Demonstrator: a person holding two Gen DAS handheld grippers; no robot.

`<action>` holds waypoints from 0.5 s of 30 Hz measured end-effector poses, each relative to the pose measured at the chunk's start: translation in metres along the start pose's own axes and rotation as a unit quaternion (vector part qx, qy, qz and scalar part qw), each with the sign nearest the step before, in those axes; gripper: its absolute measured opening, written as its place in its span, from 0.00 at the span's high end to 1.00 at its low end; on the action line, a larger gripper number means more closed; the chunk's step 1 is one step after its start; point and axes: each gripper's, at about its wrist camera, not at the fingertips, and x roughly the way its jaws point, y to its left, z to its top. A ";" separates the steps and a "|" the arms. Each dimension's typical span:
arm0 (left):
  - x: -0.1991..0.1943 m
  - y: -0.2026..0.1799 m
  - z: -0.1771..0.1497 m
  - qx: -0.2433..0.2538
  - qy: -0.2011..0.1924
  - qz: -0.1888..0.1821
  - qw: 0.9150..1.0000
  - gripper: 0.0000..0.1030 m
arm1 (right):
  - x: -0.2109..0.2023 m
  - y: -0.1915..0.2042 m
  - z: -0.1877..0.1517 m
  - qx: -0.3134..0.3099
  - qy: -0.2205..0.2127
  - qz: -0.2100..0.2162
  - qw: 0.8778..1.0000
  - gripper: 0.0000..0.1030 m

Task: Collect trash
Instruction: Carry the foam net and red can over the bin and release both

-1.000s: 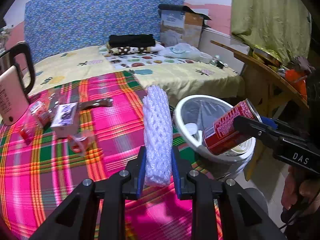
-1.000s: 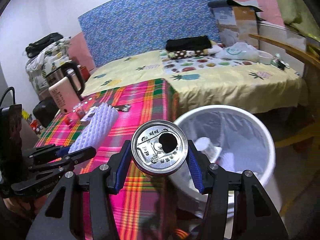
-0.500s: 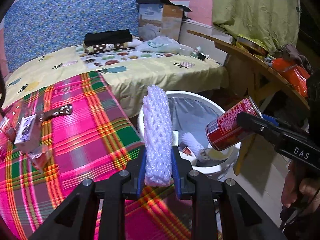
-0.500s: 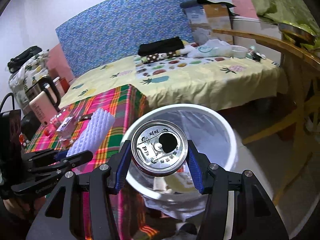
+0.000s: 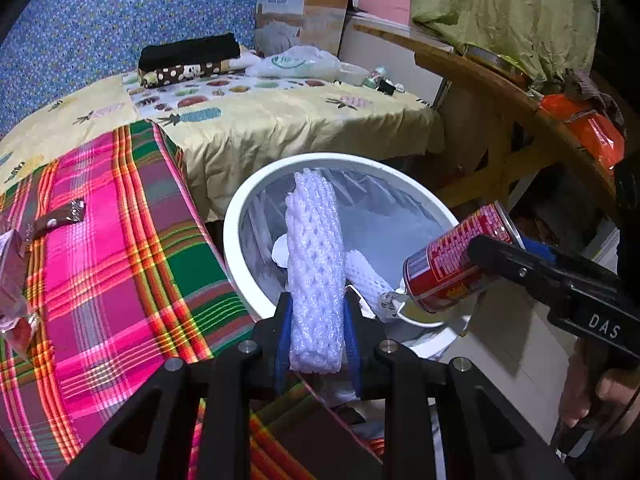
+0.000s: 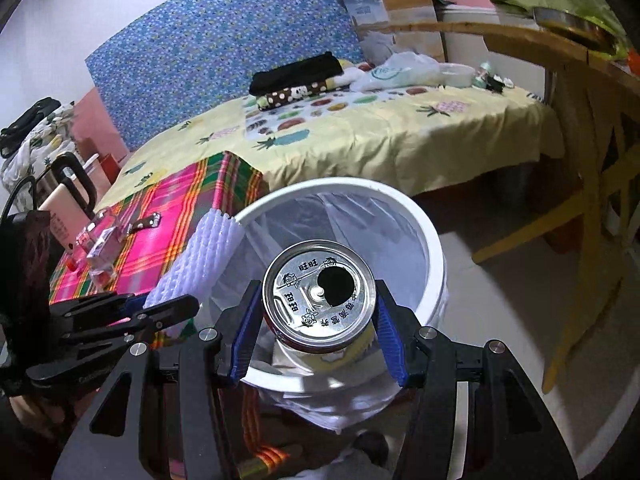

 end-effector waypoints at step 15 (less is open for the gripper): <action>0.005 -0.001 0.002 -0.001 -0.007 -0.009 1.000 0.49 | 0.000 -0.006 0.004 0.011 -0.013 -0.002 1.000 0.47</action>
